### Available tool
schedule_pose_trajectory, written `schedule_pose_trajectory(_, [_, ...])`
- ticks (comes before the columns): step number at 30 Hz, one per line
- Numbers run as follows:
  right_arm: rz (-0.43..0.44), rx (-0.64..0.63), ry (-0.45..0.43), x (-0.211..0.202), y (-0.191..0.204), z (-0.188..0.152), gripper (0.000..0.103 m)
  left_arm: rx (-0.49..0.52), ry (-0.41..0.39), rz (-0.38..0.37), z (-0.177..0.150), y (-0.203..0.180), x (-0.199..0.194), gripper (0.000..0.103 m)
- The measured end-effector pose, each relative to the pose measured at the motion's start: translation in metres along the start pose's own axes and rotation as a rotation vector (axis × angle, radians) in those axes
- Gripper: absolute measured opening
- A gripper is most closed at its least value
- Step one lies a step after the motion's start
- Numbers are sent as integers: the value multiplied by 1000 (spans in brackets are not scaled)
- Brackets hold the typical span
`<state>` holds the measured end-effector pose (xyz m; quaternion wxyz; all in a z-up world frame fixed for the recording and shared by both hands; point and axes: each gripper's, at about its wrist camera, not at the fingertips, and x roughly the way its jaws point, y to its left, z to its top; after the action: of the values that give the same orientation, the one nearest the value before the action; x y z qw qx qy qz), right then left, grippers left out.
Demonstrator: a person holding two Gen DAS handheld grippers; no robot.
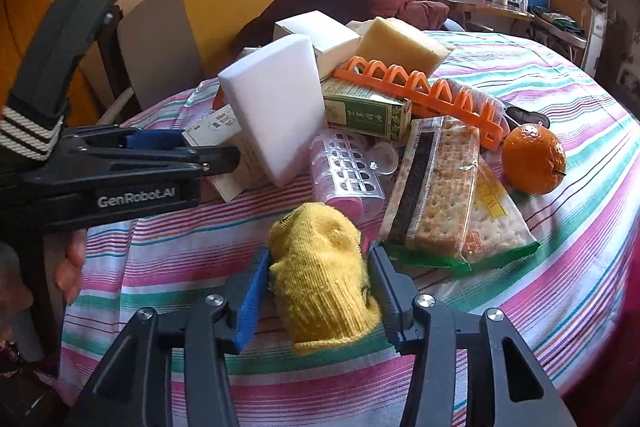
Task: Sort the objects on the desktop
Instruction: 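Grasp the yellow knitted glove with the right tool while the left tool grasps the white box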
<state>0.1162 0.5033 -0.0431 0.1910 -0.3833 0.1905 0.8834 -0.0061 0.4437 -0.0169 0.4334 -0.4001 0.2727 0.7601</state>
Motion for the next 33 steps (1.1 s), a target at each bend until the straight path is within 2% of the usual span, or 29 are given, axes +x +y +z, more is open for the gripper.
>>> schedule_pose_trajectory(4, [2,3,2,1,-1,1,51,-47,11,-57,-1,6,6,58])
schedule_pose_trajectory(7, [-3,-5,2,1,1,1,51,-123,15,-116,-1,15,8,58])
schedule_pose_trajectory(9, [-7,-8,1,1,1,0,51,-149,11,-125,-2,17,8,58])
schedule_pose_trajectory(20, [-18,-16,7,1,3,0,51,-93,5,-76,-17,2,0,55])
schedule_pose_trajectory(28, [-31,-20,20,-3,8,2,45,-119,1,-73,-44,3,-20,55])
schedule_pose_trajectory(33, [-8,-24,33,-6,18,0,41,-145,1,-66,-62,5,-35,55])
